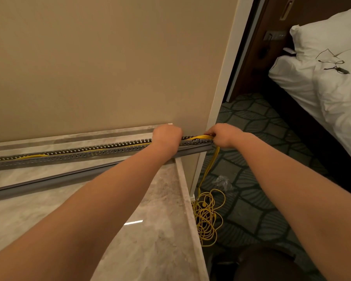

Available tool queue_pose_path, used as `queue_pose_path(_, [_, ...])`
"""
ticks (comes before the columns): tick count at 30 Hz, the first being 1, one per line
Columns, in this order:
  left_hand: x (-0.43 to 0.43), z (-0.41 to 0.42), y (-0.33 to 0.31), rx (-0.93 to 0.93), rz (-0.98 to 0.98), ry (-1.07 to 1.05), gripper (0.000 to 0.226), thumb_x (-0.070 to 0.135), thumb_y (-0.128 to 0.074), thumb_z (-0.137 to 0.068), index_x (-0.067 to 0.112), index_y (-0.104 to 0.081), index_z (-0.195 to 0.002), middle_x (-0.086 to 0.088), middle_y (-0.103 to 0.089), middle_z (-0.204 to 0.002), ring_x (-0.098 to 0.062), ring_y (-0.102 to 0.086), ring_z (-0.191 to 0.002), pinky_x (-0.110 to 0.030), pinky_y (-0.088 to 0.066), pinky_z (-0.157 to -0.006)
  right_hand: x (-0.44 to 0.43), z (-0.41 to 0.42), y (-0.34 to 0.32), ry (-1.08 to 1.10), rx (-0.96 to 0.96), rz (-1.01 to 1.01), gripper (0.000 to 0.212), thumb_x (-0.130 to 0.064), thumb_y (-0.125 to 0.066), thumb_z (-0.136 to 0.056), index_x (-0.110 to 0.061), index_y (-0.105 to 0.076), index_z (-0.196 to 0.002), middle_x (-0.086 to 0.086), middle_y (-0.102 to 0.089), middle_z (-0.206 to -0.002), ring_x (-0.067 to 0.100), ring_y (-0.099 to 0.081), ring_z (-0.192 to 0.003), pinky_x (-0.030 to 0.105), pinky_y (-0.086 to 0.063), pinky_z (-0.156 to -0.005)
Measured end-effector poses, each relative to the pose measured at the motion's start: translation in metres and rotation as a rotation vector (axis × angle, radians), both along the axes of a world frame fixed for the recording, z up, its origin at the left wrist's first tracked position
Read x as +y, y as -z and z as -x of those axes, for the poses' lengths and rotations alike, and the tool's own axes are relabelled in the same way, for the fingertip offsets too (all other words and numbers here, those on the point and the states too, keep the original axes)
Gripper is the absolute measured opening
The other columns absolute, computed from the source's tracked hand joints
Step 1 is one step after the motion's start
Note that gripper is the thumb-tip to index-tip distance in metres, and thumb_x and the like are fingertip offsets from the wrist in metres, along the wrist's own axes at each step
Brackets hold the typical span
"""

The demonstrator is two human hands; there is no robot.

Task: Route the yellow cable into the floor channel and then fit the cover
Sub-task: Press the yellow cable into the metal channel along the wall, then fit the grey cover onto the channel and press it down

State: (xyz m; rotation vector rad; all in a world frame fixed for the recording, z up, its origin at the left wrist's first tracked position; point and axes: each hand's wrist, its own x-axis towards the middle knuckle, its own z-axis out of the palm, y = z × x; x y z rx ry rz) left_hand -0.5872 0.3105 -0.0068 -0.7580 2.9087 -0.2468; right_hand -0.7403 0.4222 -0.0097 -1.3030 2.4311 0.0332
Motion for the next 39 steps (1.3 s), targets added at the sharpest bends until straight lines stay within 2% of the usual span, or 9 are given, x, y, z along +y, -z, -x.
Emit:
queue_pose_path(7, [-0.018, -0.021, 0.003, 0.027, -0.023, -0.036, 0.033, 0.001, -0.057, -0.086, 0.017, -0.062, -0.114, -0.008, -0.065, -0.112, -0.030, -0.061, -0.105, -0.036, -0.049, -0.077, -0.017, -0.019, 0.013, 0.328, -0.272, 0.273, 0.025, -0.039, -0.053, -0.094, -0.017, -0.065, -0.096, 0.006, -0.064, -0.093, 0.023, -0.062, -0.080, 0.034, -0.054, -0.070])
queue_pose_path(10, [-0.027, -0.034, 0.005, 0.019, -0.038, -0.056, 0.033, -0.002, -0.056, -0.085, 0.018, -0.063, -0.111, -0.007, -0.066, -0.108, -0.030, -0.062, -0.101, -0.034, -0.046, -0.072, -0.029, -0.030, 0.020, 0.371, -0.369, 0.306, 0.025, -0.038, -0.057, -0.092, -0.014, -0.060, -0.099, 0.003, -0.059, -0.093, 0.020, -0.055, -0.089, 0.032, -0.041, -0.076])
queue_pose_path(13, [-0.034, -0.045, 0.007, 0.021, -0.061, -0.081, 0.033, -0.002, -0.055, -0.084, 0.018, -0.062, -0.109, -0.006, -0.066, -0.104, -0.029, -0.061, -0.097, -0.033, -0.044, -0.067, -0.036, -0.040, 0.019, 0.408, -0.491, 0.324, 0.022, -0.034, -0.061, -0.091, -0.014, -0.057, -0.082, 0.001, -0.055, -0.082, 0.015, -0.052, -0.078, 0.031, -0.038, -0.075])
queue_pose_path(18, [-0.042, -0.058, 0.006, 0.001, -0.040, -0.087, 0.025, 0.004, -0.056, -0.085, 0.018, -0.064, -0.103, -0.006, -0.067, -0.101, -0.029, -0.062, -0.093, -0.032, -0.044, -0.065, -0.049, -0.056, 0.020, 0.398, -0.528, 0.326, 0.020, -0.025, -0.068, -0.087, -0.009, -0.069, -0.098, 0.008, -0.064, -0.096, 0.020, -0.057, -0.088, 0.031, -0.042, -0.077])
queue_pose_path(25, [-0.042, -0.067, 0.005, 0.098, -0.011, 0.020, 0.022, 0.027, -0.057, -0.085, 0.024, -0.069, -0.103, -0.001, -0.068, -0.100, -0.026, -0.065, -0.089, -0.028, -0.045, -0.063, -0.052, -0.058, 0.022, 0.414, -0.471, 0.311, 0.020, -0.034, -0.071, -0.079, -0.014, -0.070, -0.084, 0.004, -0.061, -0.081, 0.018, -0.057, -0.079, 0.035, -0.049, -0.077])
queue_pose_path(29, [-0.030, -0.060, 0.004, 0.174, -0.025, 0.147, 0.026, 0.028, -0.053, -0.092, 0.030, -0.067, -0.114, 0.000, -0.065, -0.107, -0.025, -0.064, -0.093, -0.030, -0.044, -0.061, -0.057, -0.066, 0.021, 0.425, -0.470, 0.298, 0.021, -0.031, -0.070, -0.076, -0.015, -0.061, -0.067, 0.004, -0.050, -0.066, 0.016, -0.047, -0.062, 0.027, -0.038, -0.058])
queue_pose_path(33, [-0.024, -0.053, 0.007, 0.136, -0.011, 0.162, 0.030, 0.020, -0.049, -0.096, 0.031, -0.067, -0.117, -0.001, -0.065, -0.107, -0.025, -0.064, -0.092, -0.032, -0.046, -0.062, -0.055, -0.065, 0.020, 0.411, -0.478, 0.289, 0.026, -0.027, -0.068, -0.078, -0.004, -0.075, -0.087, 0.008, -0.056, -0.077, 0.020, -0.051, -0.074, 0.028, -0.040, -0.065])
queue_pose_path(36, [-0.023, -0.050, 0.008, 0.074, -0.027, 0.104, 0.030, 0.016, -0.052, -0.095, 0.030, -0.067, -0.117, -0.001, -0.062, -0.111, -0.026, -0.063, -0.096, -0.033, -0.045, -0.063, -0.048, -0.061, 0.017, 0.403, -0.501, 0.317, 0.021, -0.026, -0.059, -0.083, -0.008, -0.069, -0.077, 0.008, -0.055, -0.073, 0.022, -0.051, -0.076, 0.030, -0.041, -0.062])
queue_pose_path(39, [-0.018, -0.048, 0.008, 0.048, -0.039, 0.065, 0.029, 0.013, -0.052, -0.094, 0.024, -0.067, -0.117, -0.004, -0.060, -0.113, -0.028, -0.062, -0.096, -0.034, -0.043, -0.062, -0.041, -0.056, 0.020, 0.432, -0.459, 0.421, 0.035, -0.024, -0.049, -0.090, 0.002, -0.070, -0.101, 0.020, -0.067, -0.096, 0.032, -0.061, -0.093, 0.040, -0.049, -0.086])
